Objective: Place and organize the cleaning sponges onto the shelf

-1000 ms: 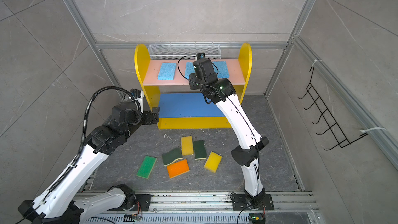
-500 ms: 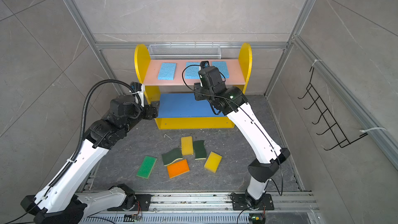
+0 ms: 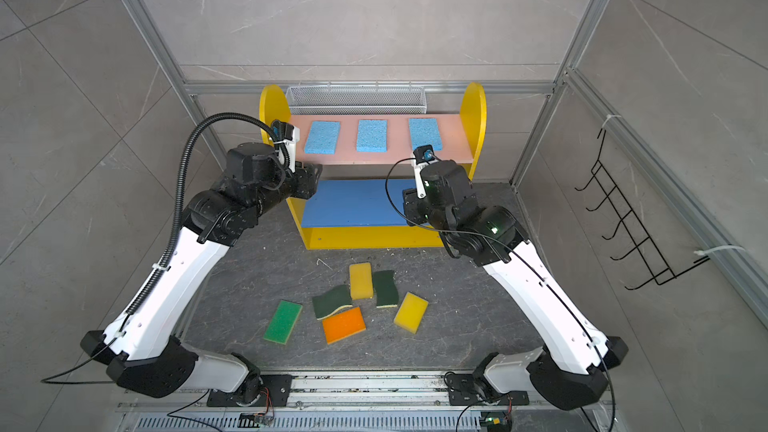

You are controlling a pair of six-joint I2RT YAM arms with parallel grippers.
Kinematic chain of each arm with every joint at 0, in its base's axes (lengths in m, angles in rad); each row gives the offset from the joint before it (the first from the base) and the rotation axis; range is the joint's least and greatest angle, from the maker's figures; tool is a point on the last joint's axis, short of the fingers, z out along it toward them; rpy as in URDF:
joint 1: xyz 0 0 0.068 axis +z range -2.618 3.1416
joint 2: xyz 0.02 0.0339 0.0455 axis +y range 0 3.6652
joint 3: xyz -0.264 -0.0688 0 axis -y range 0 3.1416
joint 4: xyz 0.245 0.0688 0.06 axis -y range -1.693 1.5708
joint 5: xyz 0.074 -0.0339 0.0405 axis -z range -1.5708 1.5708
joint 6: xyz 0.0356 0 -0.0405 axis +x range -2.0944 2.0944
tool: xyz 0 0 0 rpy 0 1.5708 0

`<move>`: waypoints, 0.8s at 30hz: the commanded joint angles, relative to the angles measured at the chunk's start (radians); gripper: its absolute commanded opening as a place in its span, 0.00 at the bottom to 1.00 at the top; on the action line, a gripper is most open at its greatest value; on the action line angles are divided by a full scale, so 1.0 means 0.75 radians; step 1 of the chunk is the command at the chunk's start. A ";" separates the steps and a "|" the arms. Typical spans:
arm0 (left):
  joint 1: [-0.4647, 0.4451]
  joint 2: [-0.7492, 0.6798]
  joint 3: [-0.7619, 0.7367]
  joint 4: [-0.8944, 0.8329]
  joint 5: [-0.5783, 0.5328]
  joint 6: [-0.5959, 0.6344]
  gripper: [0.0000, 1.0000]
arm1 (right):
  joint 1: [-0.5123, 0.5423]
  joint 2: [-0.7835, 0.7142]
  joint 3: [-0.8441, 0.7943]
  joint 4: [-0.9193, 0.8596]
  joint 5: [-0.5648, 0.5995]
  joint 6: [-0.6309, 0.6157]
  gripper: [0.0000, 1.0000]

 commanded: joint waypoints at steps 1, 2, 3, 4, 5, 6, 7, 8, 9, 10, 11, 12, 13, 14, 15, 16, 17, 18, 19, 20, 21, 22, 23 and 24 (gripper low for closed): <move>-0.004 0.033 0.090 -0.014 0.011 0.031 0.53 | -0.001 -0.112 -0.072 0.027 0.064 -0.043 0.49; -0.003 0.049 0.104 -0.012 0.010 0.031 0.52 | -0.001 -0.140 -0.092 0.026 0.071 -0.044 0.49; -0.002 0.061 0.116 -0.010 0.008 0.029 0.52 | -0.001 -0.162 -0.106 0.024 0.077 -0.047 0.49; -0.003 0.068 0.121 -0.006 0.005 0.026 0.51 | -0.001 -0.176 -0.117 0.018 0.083 -0.048 0.49; -0.003 0.075 0.129 0.000 0.003 0.027 0.51 | 0.000 -0.190 -0.127 0.014 0.090 -0.049 0.49; -0.004 0.081 0.135 0.001 -0.001 0.027 0.52 | 0.000 -0.203 -0.137 0.011 0.097 -0.049 0.49; -0.004 0.088 0.144 -0.001 -0.007 0.029 0.51 | -0.001 -0.210 -0.146 0.009 0.102 -0.048 0.49; -0.003 0.100 0.160 -0.006 -0.015 0.034 0.51 | -0.001 -0.219 -0.157 0.006 0.108 -0.049 0.49; -0.003 0.109 0.173 -0.013 -0.023 0.038 0.51 | -0.001 -0.227 -0.163 0.006 0.110 -0.049 0.49; -0.001 0.117 0.183 -0.017 -0.029 0.040 0.51 | -0.002 -0.234 -0.171 0.006 0.110 -0.049 0.49; -0.001 0.125 0.193 -0.019 -0.033 0.045 0.51 | -0.001 -0.237 -0.178 0.006 0.110 -0.047 0.49; -0.001 0.132 0.197 -0.019 -0.037 0.047 0.51 | -0.001 -0.242 -0.185 0.006 0.109 -0.045 0.49; -0.003 0.136 0.200 -0.016 -0.046 0.049 0.52 | 0.000 -0.245 -0.189 0.006 0.108 -0.045 0.49; -0.001 0.142 0.202 -0.013 -0.057 0.052 0.52 | 0.000 -0.246 -0.194 0.006 0.108 -0.043 0.49; -0.002 0.151 0.205 -0.017 -0.069 0.058 0.52 | -0.002 -0.248 -0.197 0.006 0.108 -0.042 0.49; -0.002 0.158 0.214 -0.023 -0.082 0.060 0.52 | -0.001 -0.247 -0.199 0.006 0.110 -0.043 0.49; -0.001 0.166 0.220 -0.028 -0.094 0.063 0.51 | -0.001 -0.249 -0.200 0.006 0.110 -0.040 0.49; -0.001 0.176 0.226 -0.033 -0.099 0.064 0.51 | -0.001 -0.249 -0.200 0.006 0.110 -0.041 0.49; 0.000 0.182 0.229 -0.036 -0.104 0.067 0.50 | -0.001 -0.251 -0.200 0.006 0.110 -0.038 0.49; 0.000 0.190 0.233 -0.036 -0.111 0.066 0.49 | -0.001 -0.254 -0.201 0.004 0.110 -0.037 0.49; 0.002 0.197 0.235 -0.034 -0.114 0.067 0.48 | 0.000 -0.257 -0.201 0.004 0.110 -0.036 0.49; 0.004 0.202 0.236 -0.032 -0.115 0.064 0.47 | 0.000 -0.259 -0.201 0.004 0.110 -0.035 0.49; 0.004 0.207 0.239 -0.028 -0.122 0.064 0.47 | -0.001 -0.265 -0.199 0.002 0.110 -0.033 0.49; 0.004 0.211 0.237 -0.023 -0.124 0.061 0.46 | -0.001 -0.269 -0.200 0.000 0.110 -0.032 0.49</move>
